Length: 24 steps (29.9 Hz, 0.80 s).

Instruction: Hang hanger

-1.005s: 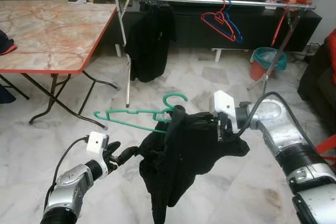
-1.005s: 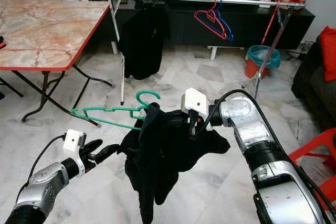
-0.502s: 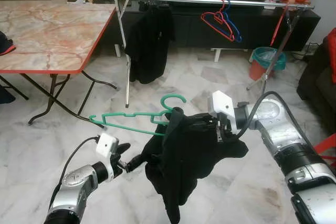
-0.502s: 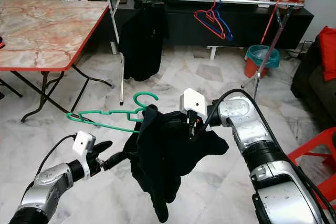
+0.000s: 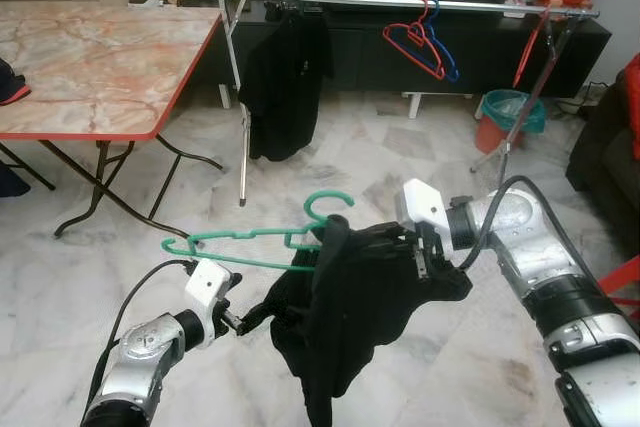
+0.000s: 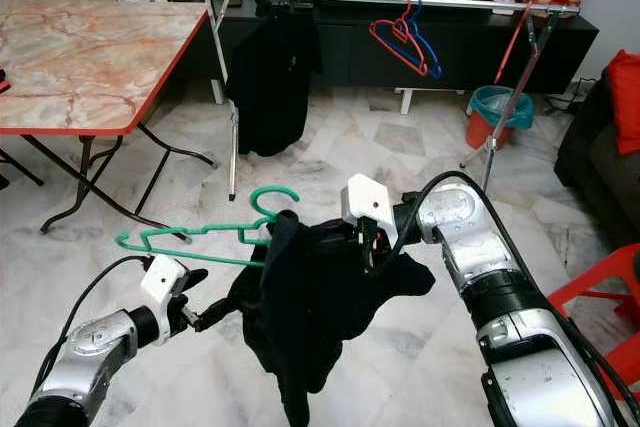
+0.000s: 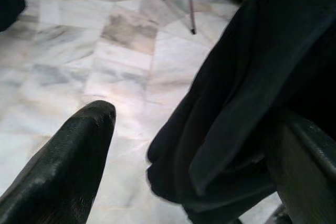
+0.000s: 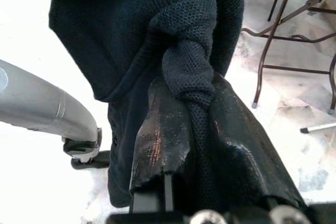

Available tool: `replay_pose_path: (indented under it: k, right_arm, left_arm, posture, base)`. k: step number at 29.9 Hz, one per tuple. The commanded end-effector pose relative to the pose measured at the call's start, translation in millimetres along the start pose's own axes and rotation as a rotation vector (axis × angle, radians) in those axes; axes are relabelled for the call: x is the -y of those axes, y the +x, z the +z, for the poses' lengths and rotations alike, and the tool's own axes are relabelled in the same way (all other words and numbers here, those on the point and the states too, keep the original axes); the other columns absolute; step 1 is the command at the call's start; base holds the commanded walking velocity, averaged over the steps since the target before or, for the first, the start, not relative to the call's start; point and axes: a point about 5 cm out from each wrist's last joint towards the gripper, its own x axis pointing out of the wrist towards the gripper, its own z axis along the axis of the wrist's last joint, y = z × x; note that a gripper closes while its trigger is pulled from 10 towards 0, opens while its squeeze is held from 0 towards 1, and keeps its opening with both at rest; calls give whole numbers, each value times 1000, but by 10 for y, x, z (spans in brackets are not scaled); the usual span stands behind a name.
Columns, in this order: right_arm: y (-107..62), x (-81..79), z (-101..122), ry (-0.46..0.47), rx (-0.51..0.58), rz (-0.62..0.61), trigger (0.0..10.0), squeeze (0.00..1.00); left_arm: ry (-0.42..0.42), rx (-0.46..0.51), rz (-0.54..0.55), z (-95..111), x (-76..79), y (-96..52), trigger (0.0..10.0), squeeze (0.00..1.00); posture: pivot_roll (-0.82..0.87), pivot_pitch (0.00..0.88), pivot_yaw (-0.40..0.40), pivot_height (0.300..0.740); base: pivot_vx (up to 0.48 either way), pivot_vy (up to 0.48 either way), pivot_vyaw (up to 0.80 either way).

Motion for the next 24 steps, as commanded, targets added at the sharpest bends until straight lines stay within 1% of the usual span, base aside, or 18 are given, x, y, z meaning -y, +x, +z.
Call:
replay_pose_path:
  k: [1, 2, 5, 7, 8, 9, 10, 11, 12, 13, 14, 18, 19, 20, 21, 22, 23, 24]
  right_arm:
    - [-21, 21, 90, -40, 21, -3, 0, 0]
    - [-13, 23, 93, -40, 23, -3, 0, 0]
    - [-5, 23, 98, -40, 23, 0, 0, 0]
    - [-3, 22, 101, -40, 24, 2, 0, 0]
    - [-3, 29, 107, -41, 25, 0, 0, 0]
    - [-1, 32, 111, -42, 25, -1, 0, 0]
    - [1, 34, 114, -42, 26, -2, 0, 0]
    - [2, 35, 116, -43, 26, -2, 0, 0]
    - [2, 35, 116, -44, 26, -2, 0, 0]
    - [0, 36, 119, -44, 26, -1, 0, 0]
    - [0, 38, 123, -44, 27, -1, 0, 0]
    - [0, 39, 128, -44, 28, 1, 0, 0]
    - [-2, 46, 142, -45, 30, -1, 0, 0]
    - [-3, 49, 148, -46, 31, -1, 0, 0]
    - [-4, 50, 151, -47, 31, -1, 0, 0]
    - [-7, 52, 157, -47, 32, 1, 0, 0]
    - [-8, 51, 160, -47, 33, 3, 0, 0]
    - [-9, 50, 163, -47, 33, 4, 0, 0]
  left_arm:
    - [-6, 6, -13, -3, 1, 2, 10000, 0]
    - [-34, 24, -18, 3, 7, 6, 10000, 0]
    - [-83, 54, -48, 29, 30, 8, 10000, 0]
    - [-96, 63, -62, 39, 44, 8, 10000, 0]
    - [-107, 63, -92, 37, 75, 6, 10000, 0]
    - [-110, 56, -107, 26, 89, 3, 8980, 0]
    - [-111, 52, -116, 18, 97, 1, 8980, 0]
    - [-110, 42, -127, 1, 108, -2, 4824, 0]
    - [-109, 37, -131, -5, 113, -4, 4824, 0]
    - [-108, 34, -134, -9, 116, -3, 2000, 0]
    - [-111, 30, -141, -16, 125, 1, 0, 0]
    - [-112, 26, -151, -23, 147, 10, 0, 0]
    - [-107, 25, -141, -20, 144, 17, 2588, 0]
    - [-108, 25, -136, -21, 142, 21, 4353, 0]
    - [-110, 25, -134, -21, 141, 23, 4353, 0]
    - [-110, 24, -136, -19, 143, 28, 6314, 0]
    - [-109, 21, -131, -21, 141, 36, 10000, 0]
    - [-108, 19, -127, -22, 139, 42, 10000, 0]
  posture:
    - [-52, 0, -21, 740]
    - [-51, 0, -22, 740]
    - [-51, 0, -23, 740]
    - [-51, 0, -23, 740]
    - [-50, 0, -24, 740]
    - [-51, 0, -23, 740]
    - [-51, 0, -23, 740]
    - [-51, 0, -23, 740]
    - [-51, 0, -23, 740]
    - [-51, 0, -24, 740]
    - [-51, 0, -24, 740]
    - [-54, 0, -24, 740]
    - [-56, 0, -24, 740]
    - [-57, 0, -25, 740]
    - [-57, 0, -25, 740]
    - [-58, 0, -25, 740]
    - [-58, 0, -25, 740]
    - [-58, 0, -25, 740]
  base:
    - [0, 0, 0]
    - [0, 0, 0]
    - [0, 0, 0]
    - [0, 0, 0]
    - [0, 0, 0]
    - [0, 0, 0]
    - [0, 0, 0]
    - [0, 0, 0]
    - [0, 0, 0]
    - [0, 0, 0]
    - [0, 0, 0]
    - [0, 0, 0]
    - [0, 0, 0]
    - [0, 0, 0]
    - [0, 0, 0]
    - [0, 0, 0]
    - [0, 0, 0]
    - [0, 0, 0]
